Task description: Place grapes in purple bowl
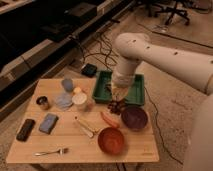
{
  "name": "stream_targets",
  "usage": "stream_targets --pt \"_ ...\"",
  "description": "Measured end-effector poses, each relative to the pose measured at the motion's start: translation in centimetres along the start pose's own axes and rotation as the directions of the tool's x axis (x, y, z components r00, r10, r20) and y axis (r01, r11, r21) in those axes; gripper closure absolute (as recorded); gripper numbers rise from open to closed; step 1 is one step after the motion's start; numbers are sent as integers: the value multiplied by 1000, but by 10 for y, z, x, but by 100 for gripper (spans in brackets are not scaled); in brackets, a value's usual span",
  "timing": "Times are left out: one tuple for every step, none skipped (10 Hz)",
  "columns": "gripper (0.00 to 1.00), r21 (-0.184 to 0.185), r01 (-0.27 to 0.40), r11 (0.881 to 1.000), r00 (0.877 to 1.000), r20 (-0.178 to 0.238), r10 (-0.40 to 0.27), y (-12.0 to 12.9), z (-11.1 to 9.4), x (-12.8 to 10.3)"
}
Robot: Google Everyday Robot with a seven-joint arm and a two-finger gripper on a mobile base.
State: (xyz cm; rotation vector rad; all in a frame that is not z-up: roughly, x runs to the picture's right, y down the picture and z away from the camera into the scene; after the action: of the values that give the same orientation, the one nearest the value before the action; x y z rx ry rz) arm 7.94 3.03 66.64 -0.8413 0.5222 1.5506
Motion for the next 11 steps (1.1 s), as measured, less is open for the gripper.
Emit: stream_targets --pt "100 -6 -22 1000 1000 -1 22 -11 -4 0" --pt "100 -18 -41 999 999 -8 41 -18 -7 3" --pt "100 -32 -63 998 998 -23 62 -27 -5 9" --pt "100 -38 -86 996 996 -35 85 -39 -1 14" --pt "100 -45 -108 993 993 -44 106 -49 8 16" --pt "100 -52 -121 991 992 -51 119 -54 18 17" --pt "100 -61 -154 986 987 -55 151 -70 29 19" --pt "100 -71 -180 981 983 -58 176 -84 34 22" --pt "100 -76 -201 977 979 -61 197 -96 38 23" --pt "100 -92 -212 973 976 -60 207 -102 42 23" --pt "100 -100 -217 971 976 -60 211 -102 41 22"
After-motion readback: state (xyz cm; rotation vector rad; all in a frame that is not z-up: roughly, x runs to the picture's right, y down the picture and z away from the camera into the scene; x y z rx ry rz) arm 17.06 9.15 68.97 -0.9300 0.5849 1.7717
